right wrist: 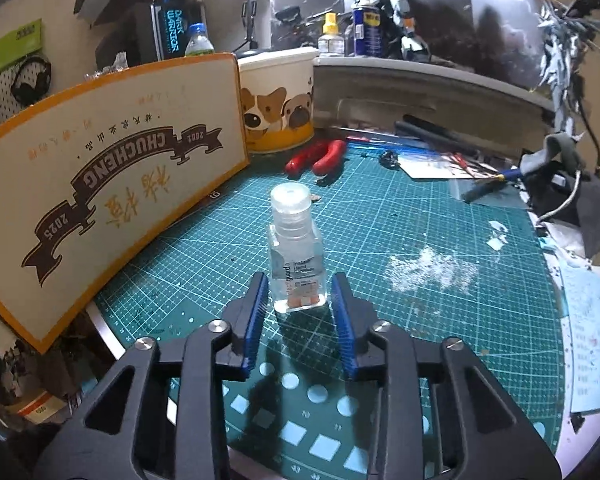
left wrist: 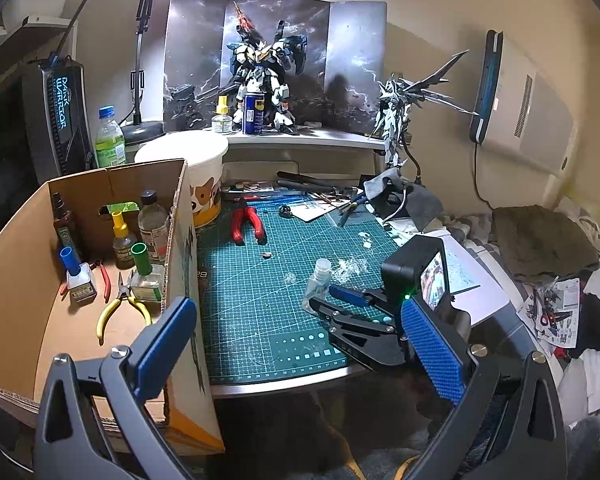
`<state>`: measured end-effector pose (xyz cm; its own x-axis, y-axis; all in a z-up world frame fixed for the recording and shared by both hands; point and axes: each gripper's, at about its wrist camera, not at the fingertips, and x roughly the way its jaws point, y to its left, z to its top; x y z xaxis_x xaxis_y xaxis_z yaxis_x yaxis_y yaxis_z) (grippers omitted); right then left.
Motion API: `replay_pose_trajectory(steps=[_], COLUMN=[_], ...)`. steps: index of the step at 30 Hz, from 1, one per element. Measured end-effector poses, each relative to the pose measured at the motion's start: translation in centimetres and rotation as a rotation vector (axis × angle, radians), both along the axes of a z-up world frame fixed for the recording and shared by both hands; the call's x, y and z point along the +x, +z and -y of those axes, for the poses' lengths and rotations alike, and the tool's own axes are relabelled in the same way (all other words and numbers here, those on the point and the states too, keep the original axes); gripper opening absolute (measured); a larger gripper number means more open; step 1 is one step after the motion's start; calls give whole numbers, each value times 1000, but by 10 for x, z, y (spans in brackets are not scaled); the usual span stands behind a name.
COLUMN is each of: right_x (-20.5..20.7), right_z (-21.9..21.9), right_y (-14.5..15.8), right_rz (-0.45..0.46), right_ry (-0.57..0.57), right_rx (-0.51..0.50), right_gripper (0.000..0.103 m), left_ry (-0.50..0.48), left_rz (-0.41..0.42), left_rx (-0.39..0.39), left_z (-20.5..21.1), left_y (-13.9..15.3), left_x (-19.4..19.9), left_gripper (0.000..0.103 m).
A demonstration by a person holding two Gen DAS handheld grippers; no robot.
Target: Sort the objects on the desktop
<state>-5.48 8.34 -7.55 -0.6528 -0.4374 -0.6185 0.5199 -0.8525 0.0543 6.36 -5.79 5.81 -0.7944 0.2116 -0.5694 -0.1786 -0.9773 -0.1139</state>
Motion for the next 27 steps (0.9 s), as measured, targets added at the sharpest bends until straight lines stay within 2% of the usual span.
replay_pose_trajectory(steps=[5, 8, 10, 11, 12, 13, 16, 19, 24, 27], right_x=[-1, 1, 3, 4, 4, 5, -4, -14, -27, -27], right_z=[3, 6, 7, 6, 6, 5, 3, 2, 3, 1], right_y=[-6, -7, -6, -5, -3, -1, 5, 9, 3, 3], right_rz=[10, 17, 16, 0, -20, -40, -42, -29, 32, 37], right_ry=[-5, -6, -1, 6, 14, 22, 67, 129, 205, 204], right_rx=[-5, -11, -5, 8, 23, 37, 99, 115, 84, 54], right_gripper=[18, 17, 26, 45, 59, 60, 59, 56, 29, 29], left_ry=[4, -1, -5, -6, -8, -9, -13, -15, -15, -13], left_rz=[8, 14, 15, 15, 14, 12, 11, 11, 9, 13], left_rx=[3, 1, 0, 0, 0, 0, 0, -1, -5, -7], left_z=[2, 2, 2, 2, 1, 1, 1, 0, -1, -1], left_y=[-2, -3, -3, -3, -3, -2, -2, -2, -2, -2], left_x=[-2, -3, -3, -3, -3, -2, -2, -3, -3, -4], left_gripper=[103, 103, 103, 103, 103, 103, 103, 103, 103, 103])
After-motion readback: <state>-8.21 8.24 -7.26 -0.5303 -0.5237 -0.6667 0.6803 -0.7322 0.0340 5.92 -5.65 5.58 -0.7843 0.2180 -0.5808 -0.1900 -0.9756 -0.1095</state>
